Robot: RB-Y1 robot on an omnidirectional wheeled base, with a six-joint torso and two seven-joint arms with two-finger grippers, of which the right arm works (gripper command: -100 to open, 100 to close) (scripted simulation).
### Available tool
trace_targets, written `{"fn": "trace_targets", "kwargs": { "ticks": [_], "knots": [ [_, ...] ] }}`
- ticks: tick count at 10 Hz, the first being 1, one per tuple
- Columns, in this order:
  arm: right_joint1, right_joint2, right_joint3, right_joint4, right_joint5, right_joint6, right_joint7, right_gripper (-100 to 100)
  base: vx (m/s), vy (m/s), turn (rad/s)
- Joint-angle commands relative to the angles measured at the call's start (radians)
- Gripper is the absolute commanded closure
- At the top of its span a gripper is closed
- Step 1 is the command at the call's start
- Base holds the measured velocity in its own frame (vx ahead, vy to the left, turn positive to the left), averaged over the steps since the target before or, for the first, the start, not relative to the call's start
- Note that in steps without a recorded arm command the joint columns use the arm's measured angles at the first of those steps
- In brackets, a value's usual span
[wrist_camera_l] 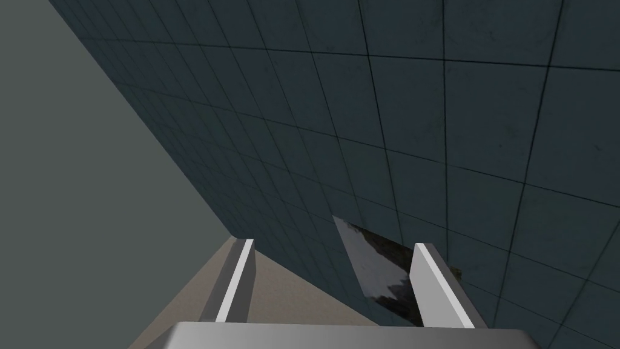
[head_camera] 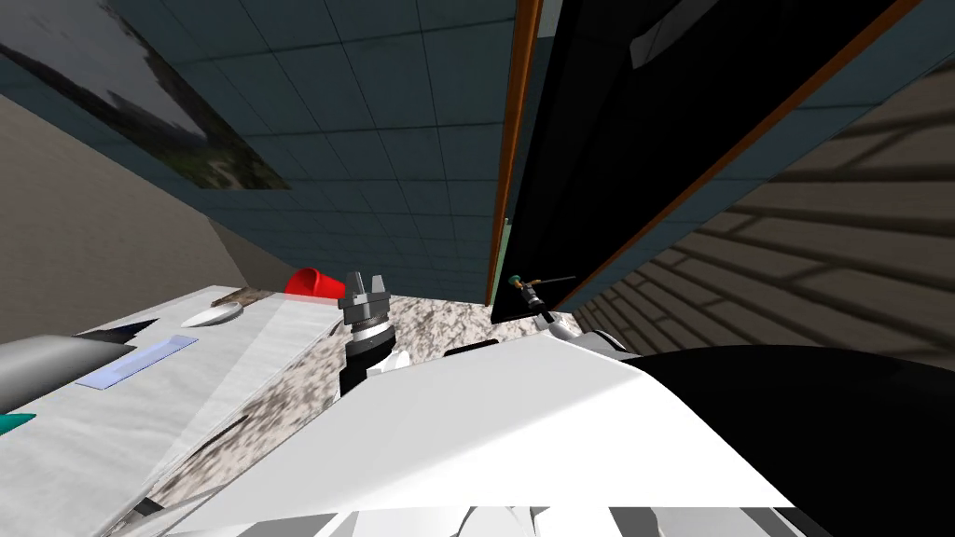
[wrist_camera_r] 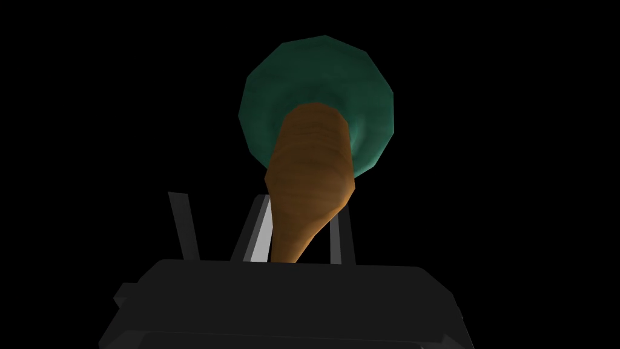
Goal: Pull the door open
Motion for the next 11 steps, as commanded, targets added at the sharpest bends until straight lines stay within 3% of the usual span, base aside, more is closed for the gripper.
{"fn": "trace_targets", "kwargs": {
  "ticks": [1,9,10,11],
  "knots": [
    [-0.014,0.013,0.017,0.007,0.009,-0.003,0.003,100,-0.216,-0.144,0.143],
    [-0.061,0.045,0.053,0.009,0.029,0.012,0.016,100,-0.187,-0.123,0.090],
    [-0.055,0.045,0.050,0.002,0.027,0.017,0.016,100,-0.084,-0.048,0.031],
    [-0.038,0.026,0.061,0.011,0.031,-0.012,-0.005,100,-0.099,-0.028,0.161]
  ]
}}
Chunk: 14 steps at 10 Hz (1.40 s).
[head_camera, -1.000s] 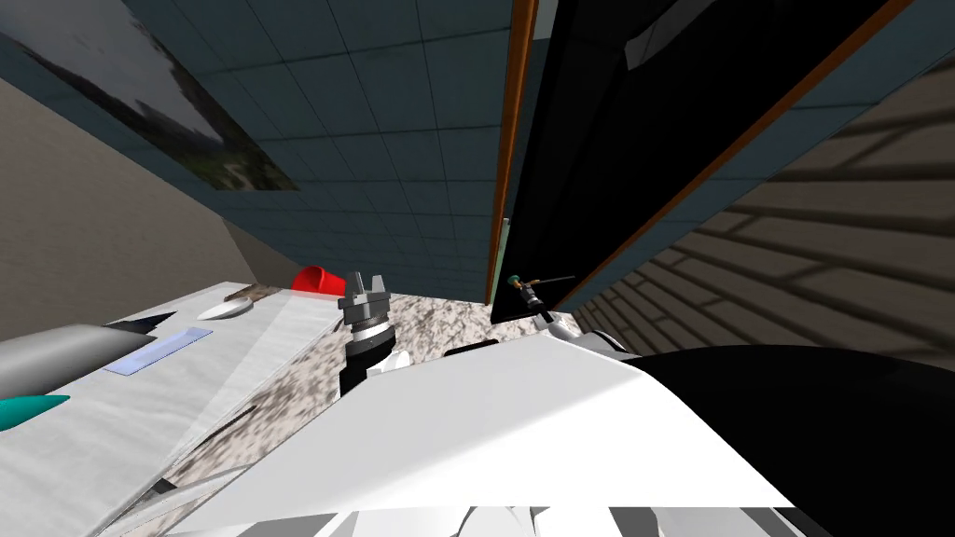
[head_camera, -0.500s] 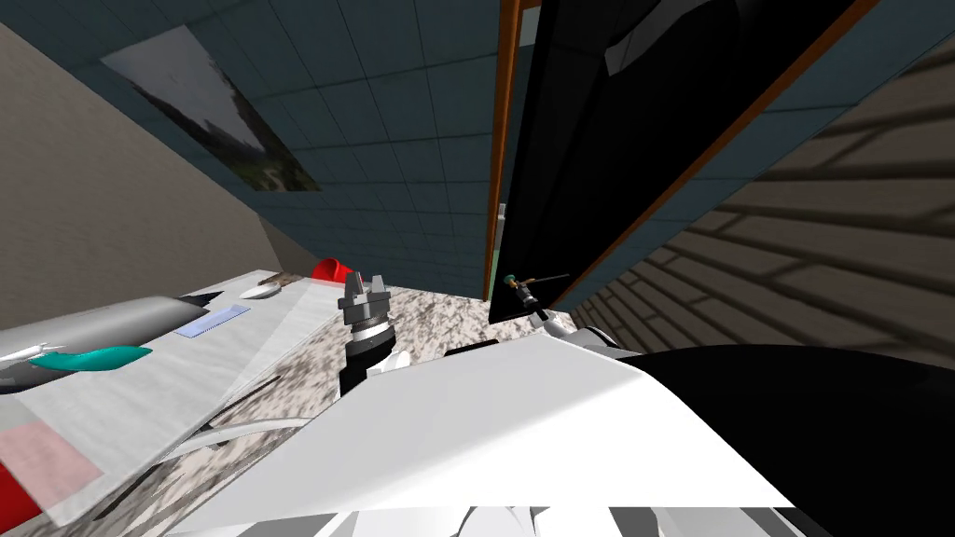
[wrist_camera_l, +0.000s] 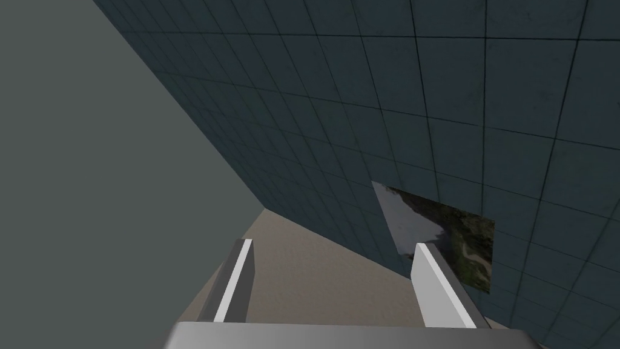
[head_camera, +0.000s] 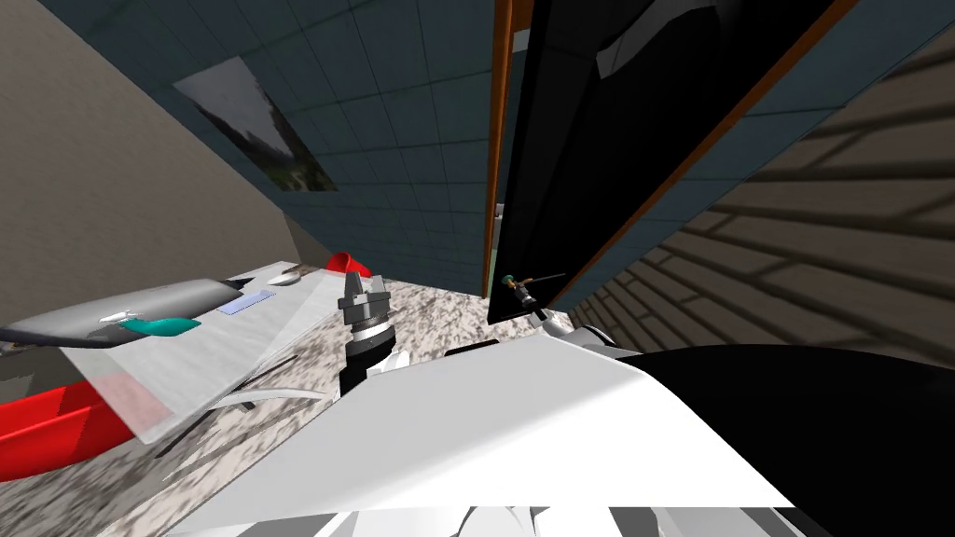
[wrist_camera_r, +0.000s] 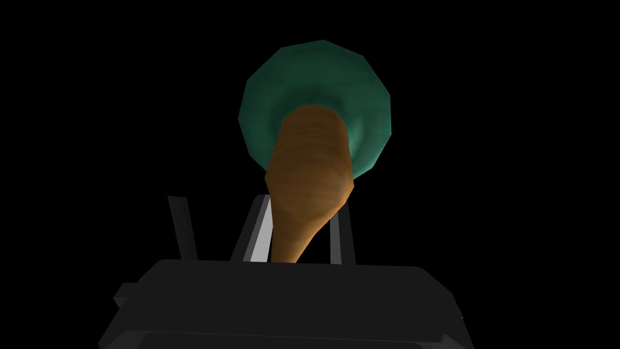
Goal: Pull the door open
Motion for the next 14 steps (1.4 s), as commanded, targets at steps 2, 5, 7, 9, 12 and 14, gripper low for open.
{"fn": "trace_targets", "kwargs": {
  "ticks": [2,5,7,9,12,14],
  "knots": [
    [0.033,-0.034,0.012,-0.002,0.004,-0.048,-0.034,100,-0.160,-0.016,0.155],
    [0.062,-0.074,0.026,0.010,0.007,-0.104,-0.073,100,-0.141,-0.042,0.120],
    [0.077,-0.093,0.033,0.016,0.009,-0.131,-0.091,100,-0.108,-0.042,0.083],
    [0.089,-0.109,0.038,0.020,0.011,-0.154,-0.107,100,-0.098,-0.046,0.080],
    [0.105,-0.120,0.044,0.008,0.012,-0.159,-0.119,100,-0.069,-0.038,0.059],
    [0.125,-0.136,0.051,0.019,0.015,-0.201,-0.135,100,-0.148,-0.071,0.187]
  ]
}}
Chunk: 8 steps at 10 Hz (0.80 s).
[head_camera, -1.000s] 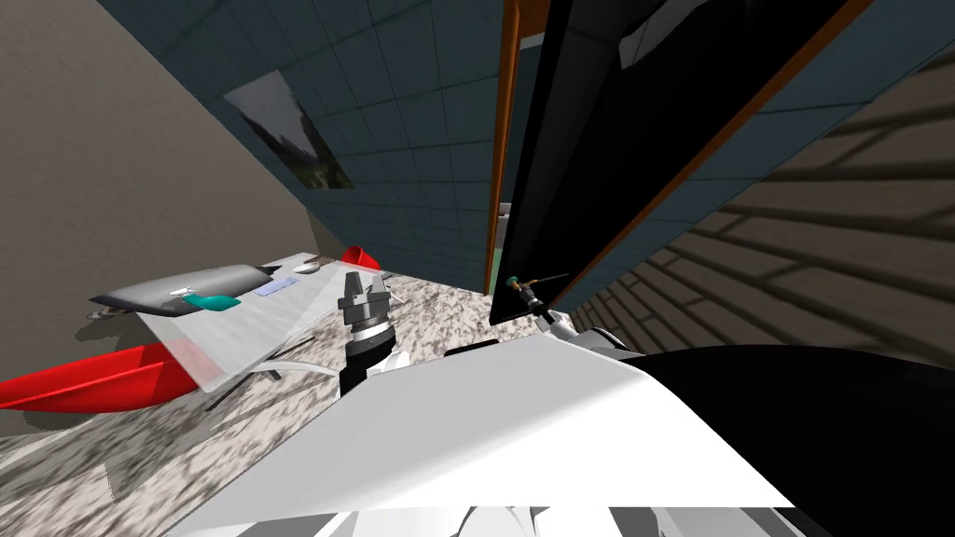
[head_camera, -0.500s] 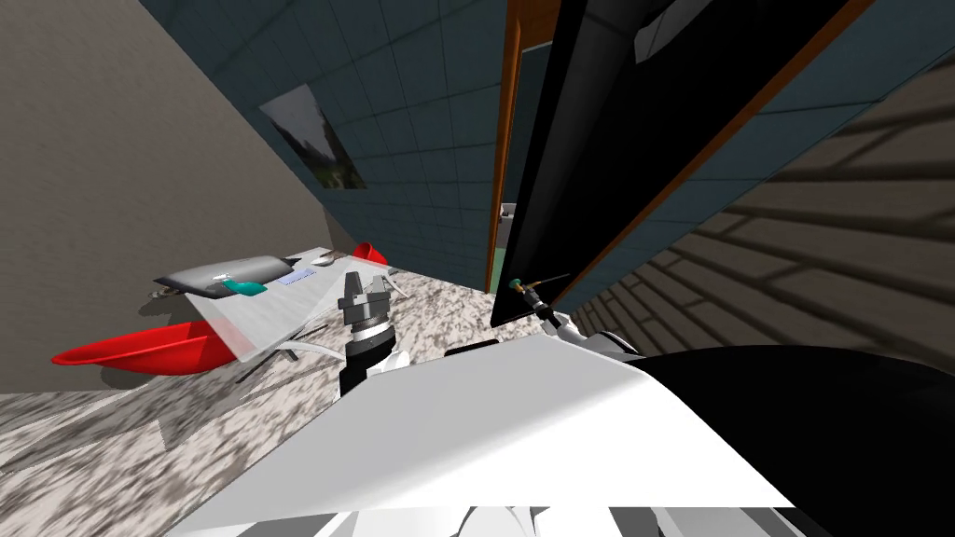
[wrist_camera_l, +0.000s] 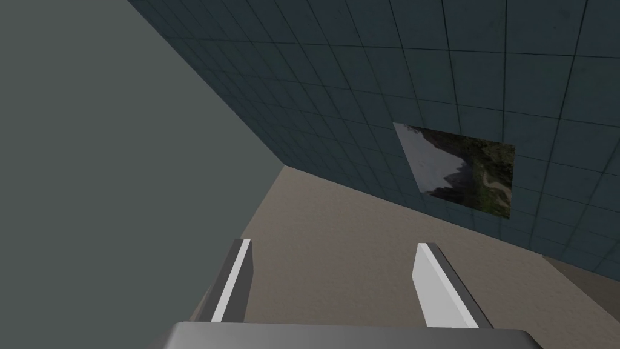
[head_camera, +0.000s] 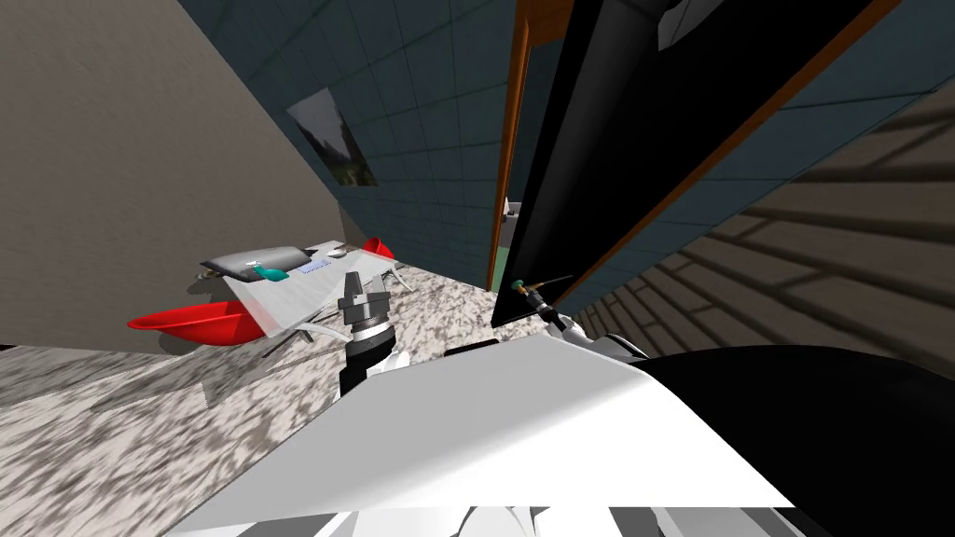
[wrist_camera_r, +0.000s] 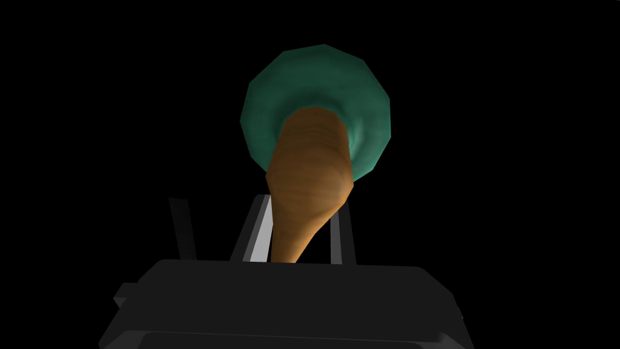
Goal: Pull the door open
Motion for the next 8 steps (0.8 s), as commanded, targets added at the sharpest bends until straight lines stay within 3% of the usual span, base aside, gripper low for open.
{"fn": "trace_targets", "kwargs": {
  "ticks": [1,3,5,6,7,8],
  "knots": [
    [0.001,-0.004,0.006,0.026,0.004,-0.032,-0.006,100,-0.160,-0.080,0.071],
    [0.020,-0.022,0.013,0.039,0.007,-0.077,-0.021,100,-0.174,-0.089,0.156],
    [0.030,-0.030,0.016,0.045,0.008,-0.098,-0.028,100,-0.151,-0.075,0.101],
    [0.041,-0.042,0.020,0.053,0.010,-0.126,-0.037,100,-0.192,-0.077,0.163],
    [0.047,-0.047,0.021,0.057,0.010,-0.139,-0.041,100,-0.193,-0.099,0.141],
    [0.032,-0.039,0.022,0.073,0.011,-0.135,-0.039,100,-0.075,-0.042,0.027]
  ]
}}
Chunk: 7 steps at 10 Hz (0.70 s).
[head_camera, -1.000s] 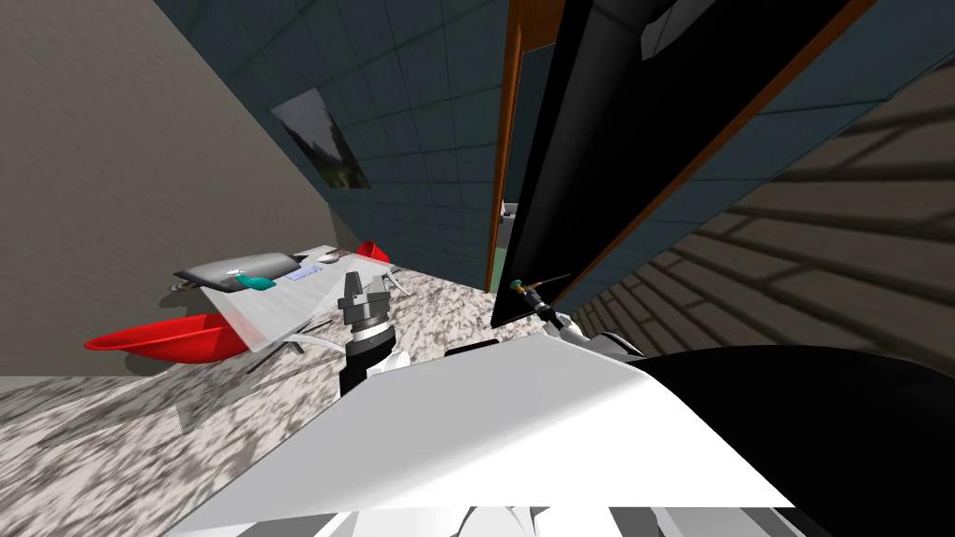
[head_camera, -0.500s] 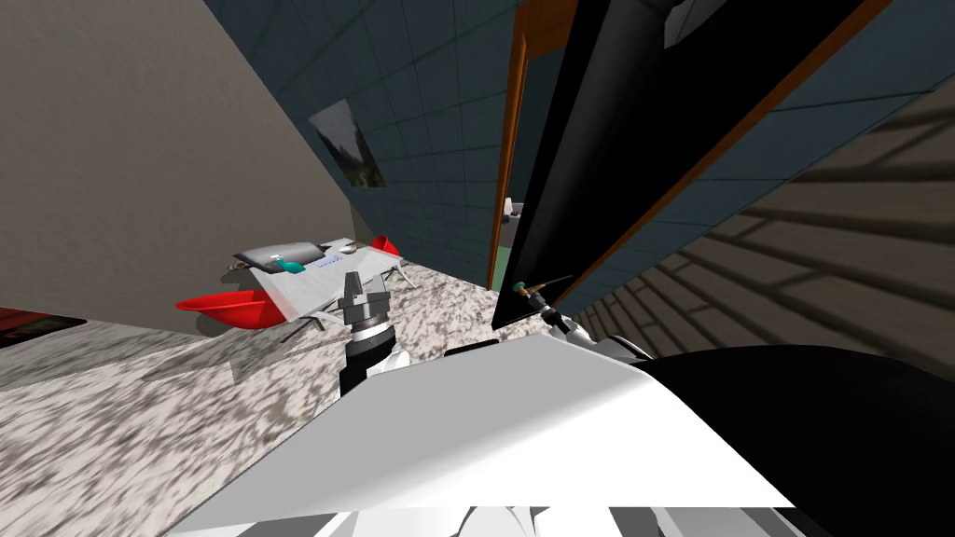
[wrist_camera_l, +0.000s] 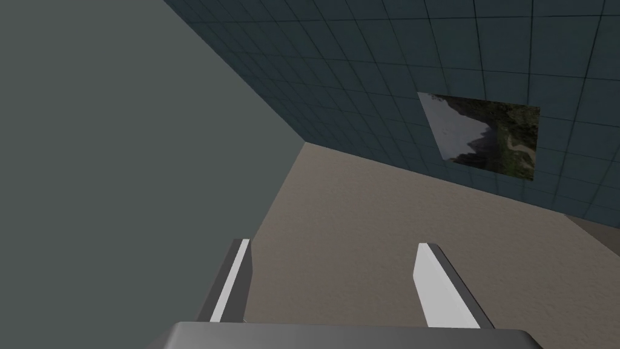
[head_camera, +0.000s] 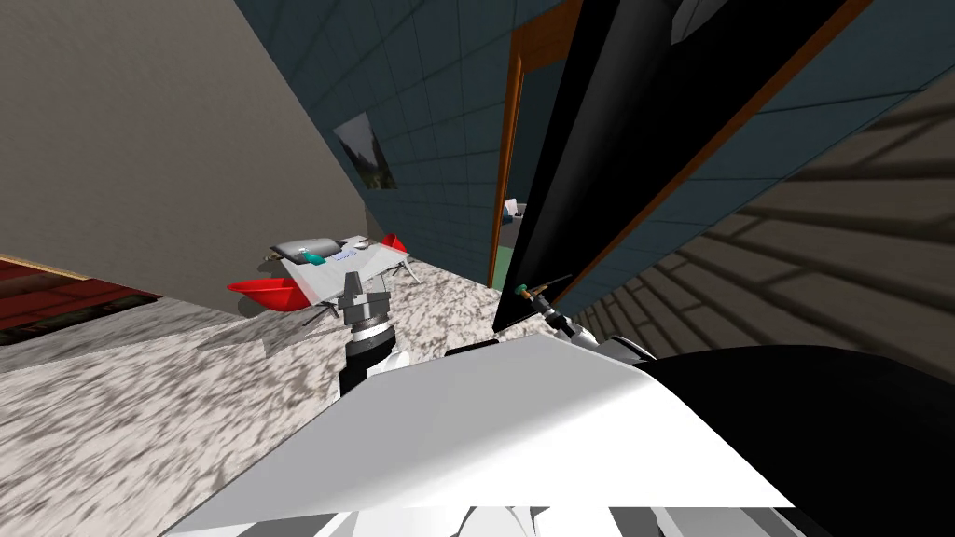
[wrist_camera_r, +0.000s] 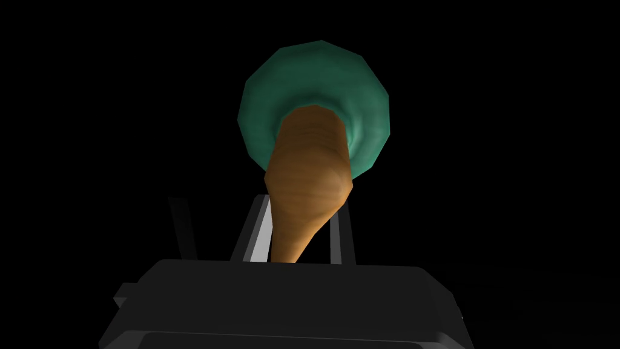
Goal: Pull the door open
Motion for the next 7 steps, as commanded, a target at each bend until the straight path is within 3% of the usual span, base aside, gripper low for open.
{"fn": "trace_targets", "kwargs": {
  "ticks": [1,5,7],
  "knots": [
    [0.005,-0.005,0.000,0.007,-0.001,-0.014,-0.002,100,-0.124,-0.059,0.166],
    [0.019,-0.017,0.001,0.026,-0.002,-0.054,-0.009,100,-0.187,-0.100,0.180],
    [0.019,-0.017,0.001,0.026,-0.002,-0.054,-0.009,100,-0.090,-0.053,0.025]
  ]
}}
